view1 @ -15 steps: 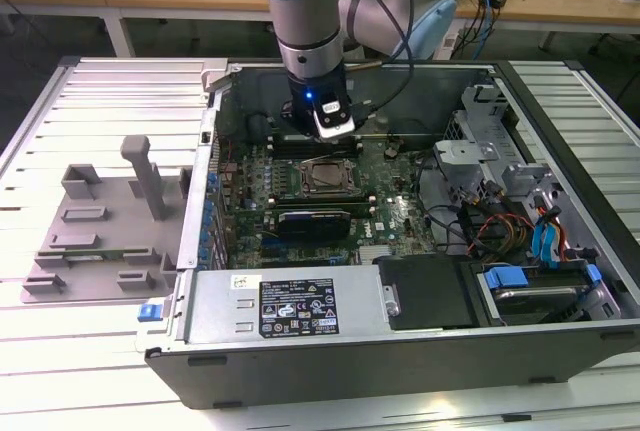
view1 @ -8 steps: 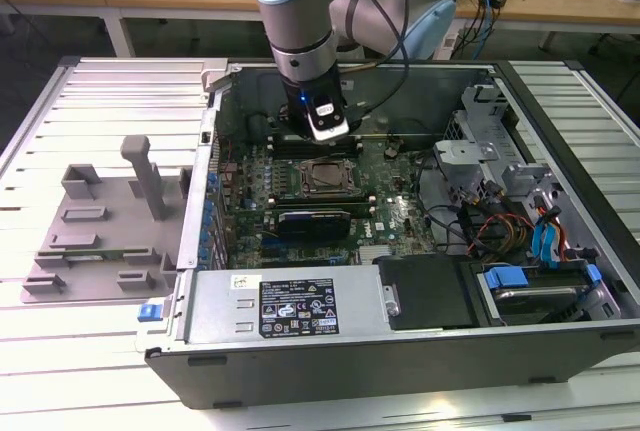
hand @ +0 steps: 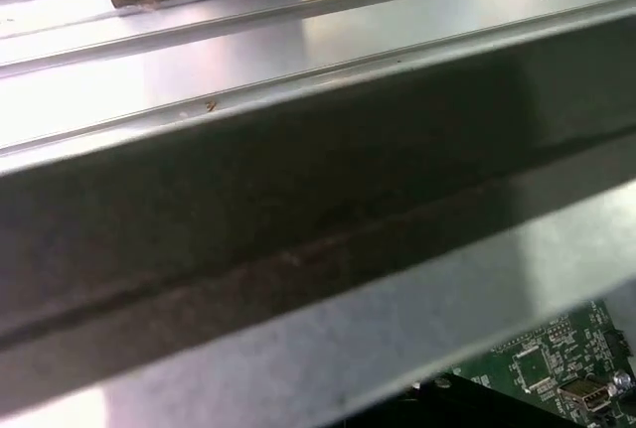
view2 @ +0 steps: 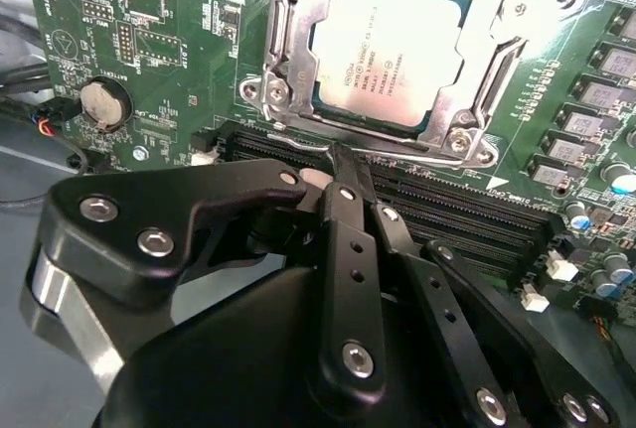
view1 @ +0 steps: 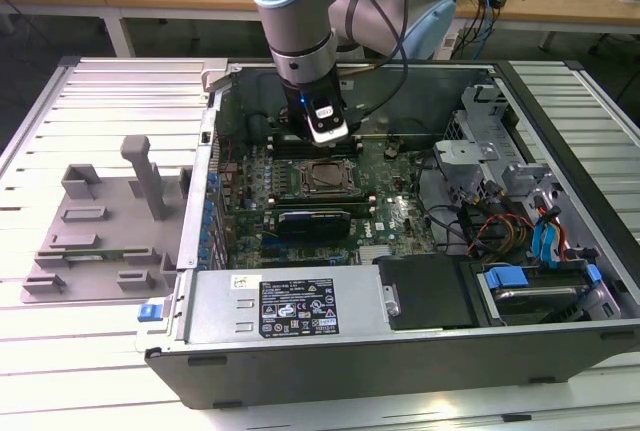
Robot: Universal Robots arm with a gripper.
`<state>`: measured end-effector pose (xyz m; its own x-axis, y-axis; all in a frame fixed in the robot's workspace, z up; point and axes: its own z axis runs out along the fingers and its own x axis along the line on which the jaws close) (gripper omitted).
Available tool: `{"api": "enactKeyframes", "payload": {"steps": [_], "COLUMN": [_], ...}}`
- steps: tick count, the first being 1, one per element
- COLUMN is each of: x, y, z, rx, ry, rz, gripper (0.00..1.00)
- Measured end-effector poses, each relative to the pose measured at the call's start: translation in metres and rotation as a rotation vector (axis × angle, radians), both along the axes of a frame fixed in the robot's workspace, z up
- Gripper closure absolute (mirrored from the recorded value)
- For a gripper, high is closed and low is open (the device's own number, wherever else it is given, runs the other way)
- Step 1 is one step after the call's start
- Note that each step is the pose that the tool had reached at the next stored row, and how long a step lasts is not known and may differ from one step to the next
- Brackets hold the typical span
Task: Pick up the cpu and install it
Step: 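Install the first cpu locking lever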
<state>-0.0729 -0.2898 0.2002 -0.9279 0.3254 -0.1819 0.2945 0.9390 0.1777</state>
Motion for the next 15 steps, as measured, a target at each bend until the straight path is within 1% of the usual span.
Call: {"api": "enactKeyframes", "payload": {"steps": [2, 8, 15], "x": [0.0000, 0.0000, 0.0005], "y": [-0.0001, -0.0007, -0.0007], "z": [-0.0008, -0.0030, -0.0034], "rx": [-0.0009, -0.0076, -0.0076], "ry": [0.0000, 0.0001, 0.0003], "rz": [0.000, 0.000, 0.000], "gripper": [0.89, 0.89, 0.89]}}
